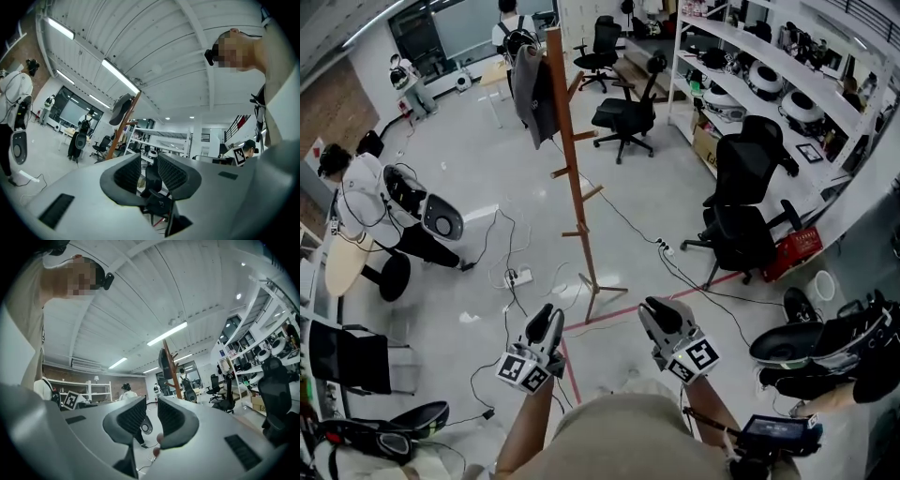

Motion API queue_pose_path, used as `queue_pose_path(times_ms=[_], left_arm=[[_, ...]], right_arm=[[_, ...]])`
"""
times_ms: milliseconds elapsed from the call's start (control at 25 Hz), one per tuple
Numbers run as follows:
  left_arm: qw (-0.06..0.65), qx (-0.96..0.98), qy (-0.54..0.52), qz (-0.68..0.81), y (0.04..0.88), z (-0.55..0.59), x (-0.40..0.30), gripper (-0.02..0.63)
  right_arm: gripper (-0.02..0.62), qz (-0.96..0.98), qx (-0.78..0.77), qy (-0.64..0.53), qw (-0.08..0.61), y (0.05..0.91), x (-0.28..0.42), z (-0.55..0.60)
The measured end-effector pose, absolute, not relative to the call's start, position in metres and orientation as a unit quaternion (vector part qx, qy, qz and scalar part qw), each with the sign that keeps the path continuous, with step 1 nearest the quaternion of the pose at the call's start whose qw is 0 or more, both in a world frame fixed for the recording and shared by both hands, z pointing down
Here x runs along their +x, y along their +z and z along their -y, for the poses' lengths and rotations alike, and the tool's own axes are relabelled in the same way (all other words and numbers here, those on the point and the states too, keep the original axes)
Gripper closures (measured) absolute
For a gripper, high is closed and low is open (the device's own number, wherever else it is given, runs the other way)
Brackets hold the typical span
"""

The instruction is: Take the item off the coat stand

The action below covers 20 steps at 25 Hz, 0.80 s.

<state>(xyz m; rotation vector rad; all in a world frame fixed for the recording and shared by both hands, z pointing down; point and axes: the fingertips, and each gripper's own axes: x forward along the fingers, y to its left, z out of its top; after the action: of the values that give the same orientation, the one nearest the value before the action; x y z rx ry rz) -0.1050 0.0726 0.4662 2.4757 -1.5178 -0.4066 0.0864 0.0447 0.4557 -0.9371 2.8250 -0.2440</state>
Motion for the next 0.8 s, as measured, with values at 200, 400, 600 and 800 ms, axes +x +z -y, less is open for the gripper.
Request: queue_pose_path(times_ms=[200,400,600,800], left_arm=[[0.097,0.838,-0.129,0.522,0.459,-0.057,-0.091,0.502],[0.095,0.835,-0.121,0.528,0.458,-0.048,-0.079,0.502],[0.089,0.826,-0.141,0.538,0.458,-0.054,-0.076,0.502],[0.094,0.816,-0.152,0.549,0.465,-0.052,-0.074,0.502]], right_arm=[[0.527,-0.944,-0.305,-0.098,0.081,0.457,0.099,-0.028],[0.529,-0.943,-0.308,-0.108,0.072,0.463,0.111,-0.013],[0.533,-0.944,-0.303,-0.107,0.074,0.466,0.115,-0.004],[0.538,-0.943,-0.304,-0.112,0.076,0.473,0.122,0.007]])
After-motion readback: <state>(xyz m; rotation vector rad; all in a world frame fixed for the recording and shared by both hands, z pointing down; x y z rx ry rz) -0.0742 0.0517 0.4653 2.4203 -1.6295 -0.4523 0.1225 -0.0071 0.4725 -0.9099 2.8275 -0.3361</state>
